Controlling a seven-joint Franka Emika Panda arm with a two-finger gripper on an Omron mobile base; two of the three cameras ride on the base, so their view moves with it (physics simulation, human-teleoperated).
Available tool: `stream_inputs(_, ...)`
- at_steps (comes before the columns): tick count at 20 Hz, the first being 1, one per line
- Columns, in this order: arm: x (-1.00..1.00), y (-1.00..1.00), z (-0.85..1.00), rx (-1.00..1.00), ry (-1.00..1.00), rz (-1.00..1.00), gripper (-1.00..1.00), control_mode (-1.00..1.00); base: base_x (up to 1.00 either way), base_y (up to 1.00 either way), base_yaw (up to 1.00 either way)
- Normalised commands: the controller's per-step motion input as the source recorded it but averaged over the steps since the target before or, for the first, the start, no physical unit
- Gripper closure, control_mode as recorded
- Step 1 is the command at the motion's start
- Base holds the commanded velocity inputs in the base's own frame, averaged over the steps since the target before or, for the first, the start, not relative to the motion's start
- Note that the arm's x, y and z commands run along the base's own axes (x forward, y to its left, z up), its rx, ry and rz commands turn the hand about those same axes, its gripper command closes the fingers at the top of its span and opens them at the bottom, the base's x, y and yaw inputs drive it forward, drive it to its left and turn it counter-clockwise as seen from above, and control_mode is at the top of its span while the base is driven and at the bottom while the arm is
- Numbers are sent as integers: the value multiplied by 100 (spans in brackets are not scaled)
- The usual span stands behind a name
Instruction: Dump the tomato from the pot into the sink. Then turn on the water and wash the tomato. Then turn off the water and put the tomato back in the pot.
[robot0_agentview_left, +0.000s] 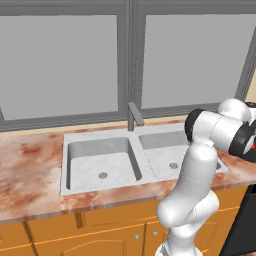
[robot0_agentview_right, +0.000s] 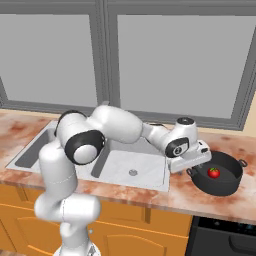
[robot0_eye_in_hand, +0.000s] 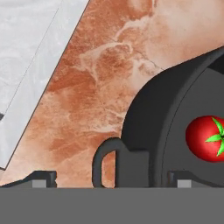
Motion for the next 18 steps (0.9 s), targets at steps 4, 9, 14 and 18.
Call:
stream_inputs(4, 30, -30, -10, 0, 1, 4, -100, -100, 0, 0, 0)
stream_inputs(9, 22, -14, -20, 0, 3, 4, -100, -100, 0, 0, 0)
stream_inputs(14, 7, -2, -34, 0, 0, 1, 100, -100, 0, 0, 0)
stream_inputs(18, 0, 0, -21, -1, 0, 0, 100, -100, 0, 0, 0)
